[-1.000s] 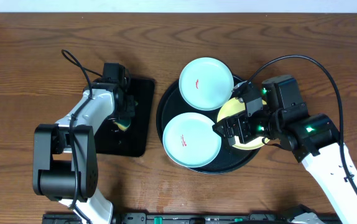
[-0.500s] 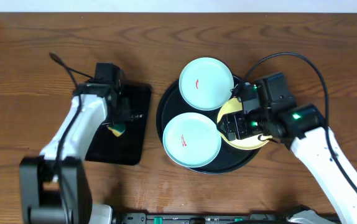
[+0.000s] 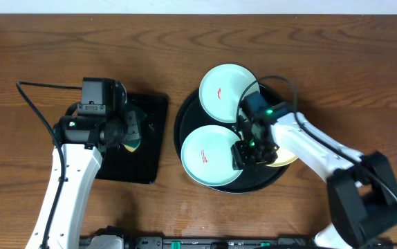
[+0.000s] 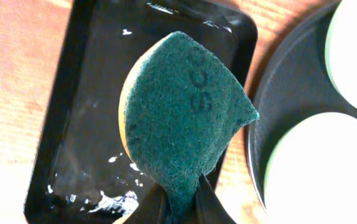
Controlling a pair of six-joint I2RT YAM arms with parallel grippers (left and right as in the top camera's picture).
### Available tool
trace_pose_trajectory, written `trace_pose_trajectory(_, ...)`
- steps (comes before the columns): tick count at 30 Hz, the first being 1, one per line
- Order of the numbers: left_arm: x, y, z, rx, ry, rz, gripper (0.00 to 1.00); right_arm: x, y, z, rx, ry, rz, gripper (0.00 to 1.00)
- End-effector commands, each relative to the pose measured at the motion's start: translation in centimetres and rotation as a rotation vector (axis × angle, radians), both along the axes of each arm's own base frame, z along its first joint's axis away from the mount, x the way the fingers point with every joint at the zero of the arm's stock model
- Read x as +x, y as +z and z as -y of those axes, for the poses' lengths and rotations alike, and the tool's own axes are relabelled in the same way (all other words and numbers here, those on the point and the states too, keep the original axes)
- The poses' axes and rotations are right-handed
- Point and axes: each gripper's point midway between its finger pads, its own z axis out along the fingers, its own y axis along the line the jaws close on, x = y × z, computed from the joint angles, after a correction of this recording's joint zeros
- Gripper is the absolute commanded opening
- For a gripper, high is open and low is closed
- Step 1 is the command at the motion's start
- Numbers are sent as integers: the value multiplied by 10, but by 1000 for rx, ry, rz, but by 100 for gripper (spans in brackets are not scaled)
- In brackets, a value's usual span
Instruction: Clean dirty plates on tray and stack at the side
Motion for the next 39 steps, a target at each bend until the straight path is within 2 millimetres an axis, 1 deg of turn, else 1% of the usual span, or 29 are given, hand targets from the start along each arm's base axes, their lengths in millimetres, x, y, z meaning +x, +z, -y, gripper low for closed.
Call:
trace_pose_trajectory(1, -9, 3, 3, -35, 10, -26, 7, -2, -24, 2, -70, -40, -47, 53)
trace_pose_trajectory(3, -12, 2, 3, -34, 10, -41, 7, 2, -30, 0, -67, -40, -41, 45)
trace_pose_trajectory(4, -14, 1, 3, -34, 10, -48, 7, 5, -31, -1, -62, -41, -29, 39)
trace_pose_trajectory(6, -15, 1, 4, -39, 8, -54, 7, 13, -31, -5, -43, -47, 2, 30)
trace_pose_trajectory(9, -15, 2, 11, -77, -8, -54, 8, 29, -30, -8, -19, -93, 52, 23)
trace_pose_trajectory(12, -16, 2, 14, -92, -15, -54, 7, 46, -30, -9, 0, -153, 95, 9)
trace_pose_trajectory(13, -16, 2, 14, -96, -16, -54, 7, 51, -30, -7, -3, -174, 108, 3)
trace_pose_trajectory(14, -15, 3, 16, -102, -19, -53, 8, 56, -30, -4, -15, -203, 124, 1)
trace_pose_trajectory(17, -15, 3, 18, -113, -24, -53, 8, 71, -32, 9, -71, -285, 171, 1)
trace_pose_trajectory(21, -16, 5, 26, -159, -42, -55, 7, 81, -35, 30, -171, -368, 219, 1)
trace_pose_trajectory(24, -17, 6, 32, -195, -56, -57, 7, 84, -35, 39, -222, -436, 233, 1)
trace_pose_trajectory(29, -20, 7, 45, -225, -80, -66, 7, 84, -35, 45, -258, -543, 229, 1)
trace_pose_trajectory(34, -17, 10, 53, -226, -112, -44, 7, 86, -32, 45, -255, -527, 246, 1)
trace_pose_trajectory(36, -16, 11, 57, -226, -127, -36, 7, 86, -32, 41, -233, -464, 248, 1)
trace_pose_trajectory(38, -16, 11, 63, -226, -145, -33, 7, 84, -32, 33, -189, -354, 249, 1)
trace_pose_trajectory(39, -16, 11, 65, -226, -155, -33, 7, 84, -32, 30, -181, -305, 256, 6)
